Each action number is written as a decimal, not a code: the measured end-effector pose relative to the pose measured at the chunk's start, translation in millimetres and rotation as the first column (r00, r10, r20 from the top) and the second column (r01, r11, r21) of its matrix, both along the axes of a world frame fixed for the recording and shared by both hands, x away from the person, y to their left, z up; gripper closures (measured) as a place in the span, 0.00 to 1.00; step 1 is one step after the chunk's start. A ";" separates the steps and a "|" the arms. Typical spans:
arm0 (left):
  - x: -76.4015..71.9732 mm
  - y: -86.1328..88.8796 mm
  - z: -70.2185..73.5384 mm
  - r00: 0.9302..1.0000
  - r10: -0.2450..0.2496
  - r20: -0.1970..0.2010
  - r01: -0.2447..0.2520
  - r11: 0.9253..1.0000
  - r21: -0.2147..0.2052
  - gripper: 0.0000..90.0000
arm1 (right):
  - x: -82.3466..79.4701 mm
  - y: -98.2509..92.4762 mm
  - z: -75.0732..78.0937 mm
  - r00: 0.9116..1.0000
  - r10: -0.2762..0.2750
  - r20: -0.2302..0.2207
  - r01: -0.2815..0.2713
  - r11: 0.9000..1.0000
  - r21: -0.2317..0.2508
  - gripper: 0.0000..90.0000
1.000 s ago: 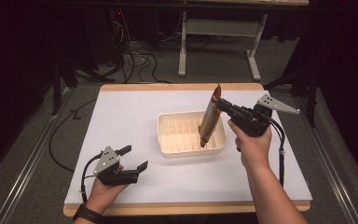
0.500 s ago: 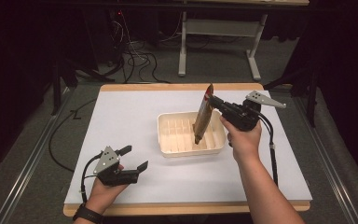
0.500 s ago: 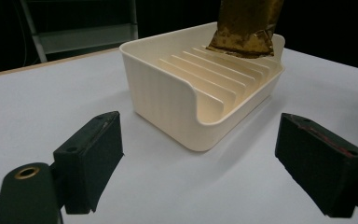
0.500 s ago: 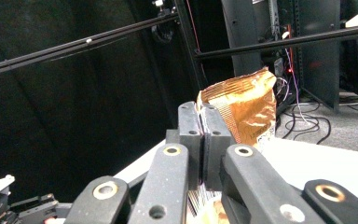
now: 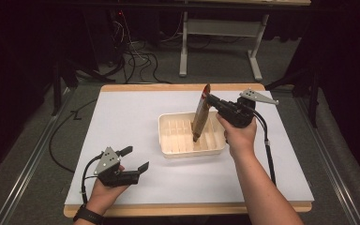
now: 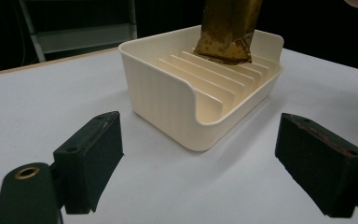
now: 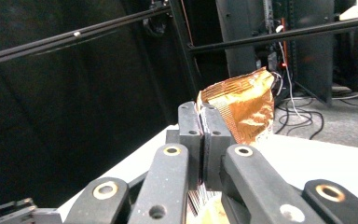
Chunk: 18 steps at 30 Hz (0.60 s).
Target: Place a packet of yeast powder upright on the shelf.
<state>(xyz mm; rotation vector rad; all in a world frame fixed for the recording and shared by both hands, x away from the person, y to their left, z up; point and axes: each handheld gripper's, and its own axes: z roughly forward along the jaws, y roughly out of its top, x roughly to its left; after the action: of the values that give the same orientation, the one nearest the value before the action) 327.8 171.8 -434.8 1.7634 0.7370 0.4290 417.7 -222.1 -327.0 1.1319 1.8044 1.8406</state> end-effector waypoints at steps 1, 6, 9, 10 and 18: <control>0.1 0.0 -0.1 1.000 0.000 0.000 0.000 1.000 0.001 0.17 | 1.5 0.0 -0.9 1.000 -0.003 -0.003 0.003 1.000 -0.004 1.00; 0.2 0.0 -0.1 1.000 -0.001 -0.001 0.001 1.000 0.000 0.17 | 7.8 0.7 -5.8 1.000 -0.019 -0.022 0.018 0.999 -0.026 1.00; 0.1 0.0 0.0 1.000 -0.001 0.000 0.001 1.000 0.000 0.17 | 11.3 1.2 -8.6 0.999 -0.020 -0.034 0.019 0.999 -0.031 1.00; 0.1 0.1 0.0 1.000 -0.001 -0.001 0.001 1.000 0.000 0.17 | 11.3 1.2 -8.6 0.999 -0.020 -0.034 0.019 0.999 -0.031 1.00; 0.2 0.1 -0.1 1.000 -0.002 -0.001 0.002 1.000 0.000 0.17 | 13.8 5.8 -13.7 0.999 -0.019 -0.044 0.016 0.998 -0.057 1.00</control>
<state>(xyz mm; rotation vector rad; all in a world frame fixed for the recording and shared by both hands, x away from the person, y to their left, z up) 327.9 171.9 -434.8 1.7640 0.7360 0.4270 431.5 -216.3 -340.8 1.1728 1.8529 1.7561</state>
